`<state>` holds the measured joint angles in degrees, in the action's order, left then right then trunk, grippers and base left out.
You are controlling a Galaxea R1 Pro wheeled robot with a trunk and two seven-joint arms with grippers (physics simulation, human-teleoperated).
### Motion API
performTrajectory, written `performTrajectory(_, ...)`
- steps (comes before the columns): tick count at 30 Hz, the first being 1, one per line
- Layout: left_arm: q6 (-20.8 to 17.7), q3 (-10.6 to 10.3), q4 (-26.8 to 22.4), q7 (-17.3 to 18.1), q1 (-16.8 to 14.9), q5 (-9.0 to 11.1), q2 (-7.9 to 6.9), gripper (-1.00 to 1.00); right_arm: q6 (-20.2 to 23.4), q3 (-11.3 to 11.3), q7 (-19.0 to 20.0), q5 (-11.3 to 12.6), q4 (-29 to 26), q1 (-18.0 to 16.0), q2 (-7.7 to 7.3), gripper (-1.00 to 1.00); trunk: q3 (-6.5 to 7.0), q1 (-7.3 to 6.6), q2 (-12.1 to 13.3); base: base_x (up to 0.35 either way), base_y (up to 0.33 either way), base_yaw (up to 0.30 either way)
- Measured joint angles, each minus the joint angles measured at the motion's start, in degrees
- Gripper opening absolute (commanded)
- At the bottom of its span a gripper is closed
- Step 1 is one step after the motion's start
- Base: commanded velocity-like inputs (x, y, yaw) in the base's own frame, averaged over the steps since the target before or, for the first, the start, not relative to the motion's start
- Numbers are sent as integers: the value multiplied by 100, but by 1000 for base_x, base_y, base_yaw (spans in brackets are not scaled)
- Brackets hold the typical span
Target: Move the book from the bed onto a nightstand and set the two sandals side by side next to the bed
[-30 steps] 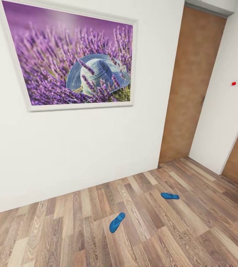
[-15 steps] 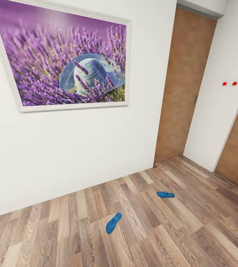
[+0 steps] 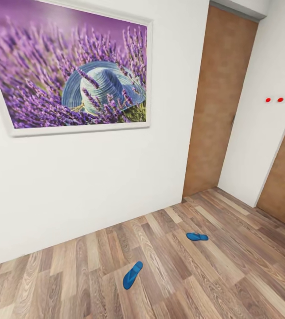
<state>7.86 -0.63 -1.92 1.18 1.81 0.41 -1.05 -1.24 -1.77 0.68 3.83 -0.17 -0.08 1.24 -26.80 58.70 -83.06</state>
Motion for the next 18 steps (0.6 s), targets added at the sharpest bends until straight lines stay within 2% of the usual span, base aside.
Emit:
performTrajectory(8,11,6,1,-2,0,6,-25,100,-3,12,23,6,0,0,12,100,0,0,0,255,74,-235)
performTrajectory(18,43,6,1,1,-1,7,-31,100,-3,12,12,8,0,0,16,100,0,-1,0,280,193,-261)
